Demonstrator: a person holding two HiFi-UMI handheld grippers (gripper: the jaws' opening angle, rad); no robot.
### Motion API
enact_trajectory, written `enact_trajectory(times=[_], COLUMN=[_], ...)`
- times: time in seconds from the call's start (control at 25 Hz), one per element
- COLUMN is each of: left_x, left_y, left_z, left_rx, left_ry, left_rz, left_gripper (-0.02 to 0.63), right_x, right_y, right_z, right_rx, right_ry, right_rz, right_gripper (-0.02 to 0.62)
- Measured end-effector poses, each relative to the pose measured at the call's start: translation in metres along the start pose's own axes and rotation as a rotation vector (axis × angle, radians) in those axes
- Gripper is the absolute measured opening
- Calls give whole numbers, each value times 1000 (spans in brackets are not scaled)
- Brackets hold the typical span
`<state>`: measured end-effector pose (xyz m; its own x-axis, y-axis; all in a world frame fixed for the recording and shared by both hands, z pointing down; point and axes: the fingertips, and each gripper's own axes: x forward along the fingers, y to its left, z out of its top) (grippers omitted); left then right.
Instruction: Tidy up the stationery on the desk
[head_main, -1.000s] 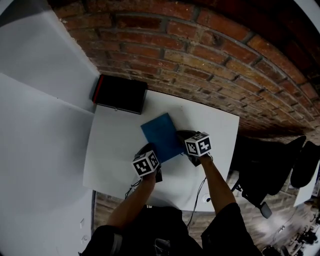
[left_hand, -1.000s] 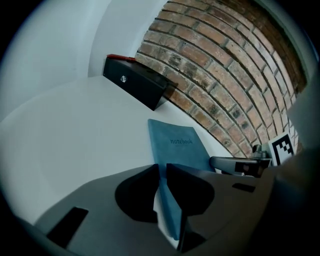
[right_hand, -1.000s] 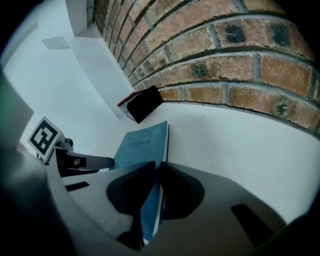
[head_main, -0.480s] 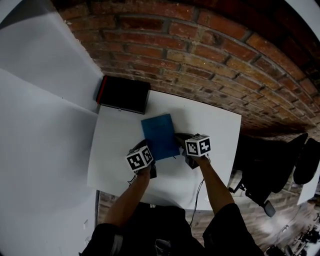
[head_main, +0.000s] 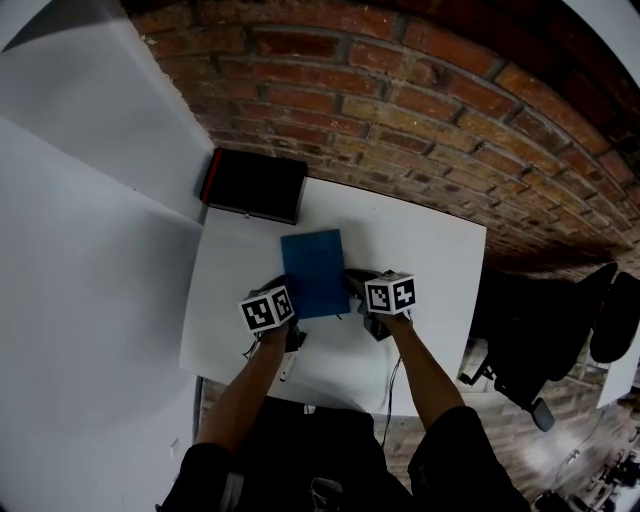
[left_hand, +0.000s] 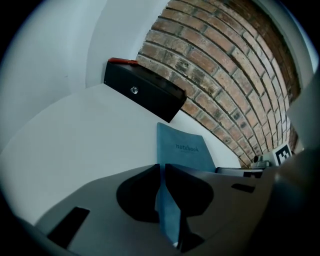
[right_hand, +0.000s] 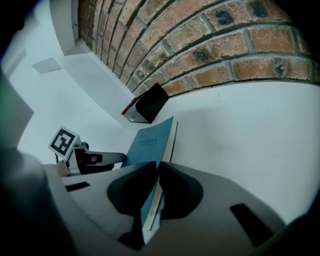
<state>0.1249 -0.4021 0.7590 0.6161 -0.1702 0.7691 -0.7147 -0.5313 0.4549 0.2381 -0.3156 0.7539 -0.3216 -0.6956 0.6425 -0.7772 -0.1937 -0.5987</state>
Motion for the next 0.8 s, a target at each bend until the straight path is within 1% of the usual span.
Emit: enact_trajectory(times=[0.16,0.32,0.48,0.6,0.8], left_x=[-6,-11,-16,-21,-28], left_y=[11,24,36,45,60], left_z=[2,3,4,6,10], left_rx=[42,49,62,91,117], left_ry=[13,24,45,49,59], left_rz=[-4,-18,-46,-42,-45], left_gripper=[44,44,46,46,46], right_x=[7,15,22,28,35], right_y=[12,24,35,46,64], right_z=[-7,-13,-22,-30,-41], right_rx=[1,-3,18,21,29], right_ry=[12,23,35,50,59], right_rz=[6,5,1,5,17], right_gripper=[40,40,40,40,40])
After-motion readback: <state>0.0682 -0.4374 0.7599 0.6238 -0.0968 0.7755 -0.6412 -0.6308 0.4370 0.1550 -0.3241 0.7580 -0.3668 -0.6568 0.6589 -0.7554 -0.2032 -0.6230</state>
